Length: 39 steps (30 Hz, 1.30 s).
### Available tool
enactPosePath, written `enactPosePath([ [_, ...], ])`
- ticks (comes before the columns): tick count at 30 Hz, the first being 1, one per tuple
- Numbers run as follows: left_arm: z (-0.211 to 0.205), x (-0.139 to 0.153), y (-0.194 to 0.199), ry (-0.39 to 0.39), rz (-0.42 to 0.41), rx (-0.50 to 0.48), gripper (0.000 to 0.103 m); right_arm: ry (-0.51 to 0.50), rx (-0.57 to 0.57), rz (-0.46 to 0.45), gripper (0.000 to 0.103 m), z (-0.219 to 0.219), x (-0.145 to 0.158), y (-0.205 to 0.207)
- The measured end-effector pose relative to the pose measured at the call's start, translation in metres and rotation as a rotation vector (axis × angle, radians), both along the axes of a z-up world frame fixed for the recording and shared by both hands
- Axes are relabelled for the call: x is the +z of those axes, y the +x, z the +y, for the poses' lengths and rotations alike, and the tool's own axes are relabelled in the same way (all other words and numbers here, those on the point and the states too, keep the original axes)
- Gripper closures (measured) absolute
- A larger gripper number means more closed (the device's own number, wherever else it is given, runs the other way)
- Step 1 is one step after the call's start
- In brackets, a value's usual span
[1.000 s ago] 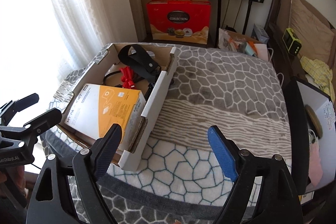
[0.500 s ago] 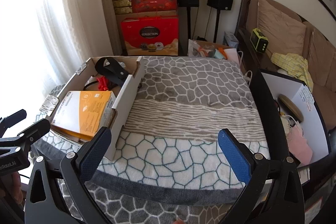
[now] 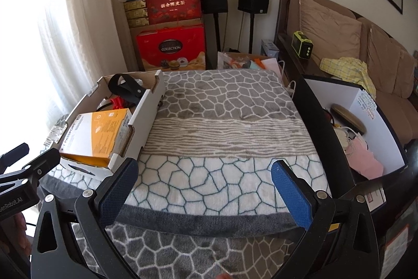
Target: Organize objects
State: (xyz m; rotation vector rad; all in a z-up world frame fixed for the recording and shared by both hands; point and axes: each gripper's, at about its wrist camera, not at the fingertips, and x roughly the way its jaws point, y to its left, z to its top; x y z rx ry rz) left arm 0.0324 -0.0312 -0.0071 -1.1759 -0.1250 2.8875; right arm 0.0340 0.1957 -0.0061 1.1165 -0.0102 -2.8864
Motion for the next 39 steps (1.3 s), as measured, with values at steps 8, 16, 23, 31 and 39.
enactPosePath([
  [8, 0.001, 0.000, 0.007, 0.000, 0.008, -0.003, 0.000, 0.003, -0.012, 0.015, 0.001, 0.004, -0.003, 0.009],
  [16, 0.010, 0.003, 0.011, -0.017, 0.009, -0.028, 0.000, 0.010, -0.012, 0.027, 0.001, 0.003, 0.000, 0.014],
  [23, 0.011, 0.002, 0.011, -0.028, 0.009, -0.017, 0.000, 0.023, -0.012, 0.037, 0.001, 0.002, 0.002, 0.016],
  [31, 0.012, 0.002, 0.011, -0.034, 0.008, -0.021, 0.000, 0.017, -0.014, 0.029, 0.001, 0.003, 0.000, 0.015],
  [39, 0.012, 0.002, 0.011, -0.034, 0.006, -0.021, 0.000, 0.013, -0.011, 0.024, 0.001, 0.002, -0.002, 0.015],
])
